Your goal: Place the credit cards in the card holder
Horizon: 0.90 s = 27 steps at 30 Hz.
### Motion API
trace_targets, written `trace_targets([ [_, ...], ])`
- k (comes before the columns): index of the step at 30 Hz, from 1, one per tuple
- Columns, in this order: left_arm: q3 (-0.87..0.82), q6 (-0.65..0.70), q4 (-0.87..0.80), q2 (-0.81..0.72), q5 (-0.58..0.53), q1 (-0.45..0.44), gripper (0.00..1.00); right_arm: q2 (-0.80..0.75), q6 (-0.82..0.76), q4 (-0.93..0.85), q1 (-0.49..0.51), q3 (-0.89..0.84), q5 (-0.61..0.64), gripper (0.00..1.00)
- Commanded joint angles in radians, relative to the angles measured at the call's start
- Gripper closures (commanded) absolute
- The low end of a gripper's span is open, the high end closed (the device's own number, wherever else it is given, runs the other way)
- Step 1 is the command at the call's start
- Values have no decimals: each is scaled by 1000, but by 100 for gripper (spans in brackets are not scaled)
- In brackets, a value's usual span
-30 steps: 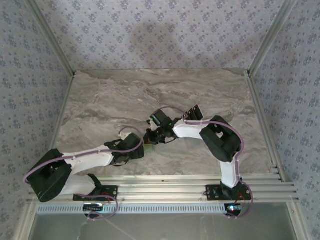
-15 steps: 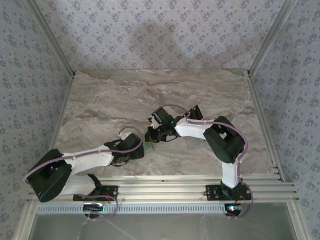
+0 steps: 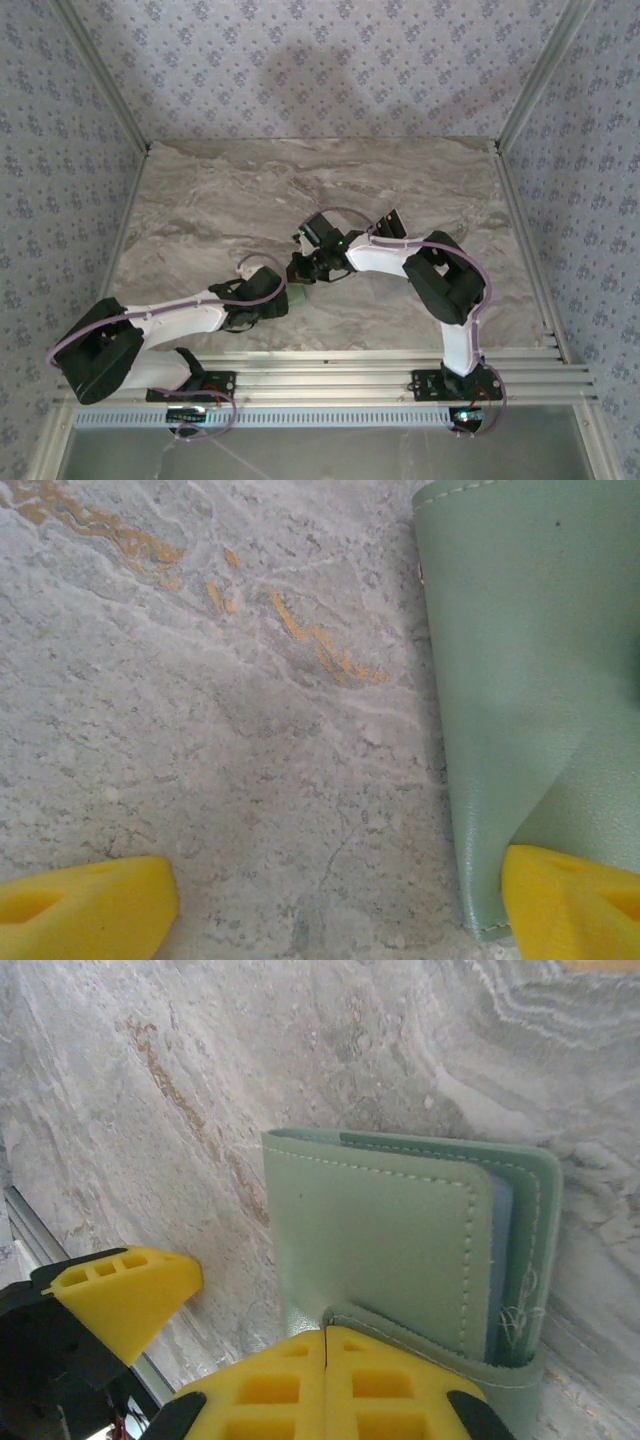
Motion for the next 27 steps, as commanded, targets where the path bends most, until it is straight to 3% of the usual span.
trace_targets([
  [1,-69,0,73,92,95,5,13,18,17,-12,10,10,2,100],
  [19,-67,0,71,92,97,4,14,61,25,7,-21,-70,23,100],
  [27,-63,5,71,91,99,4,14,70,20,-36,-27,-24,37,100],
])
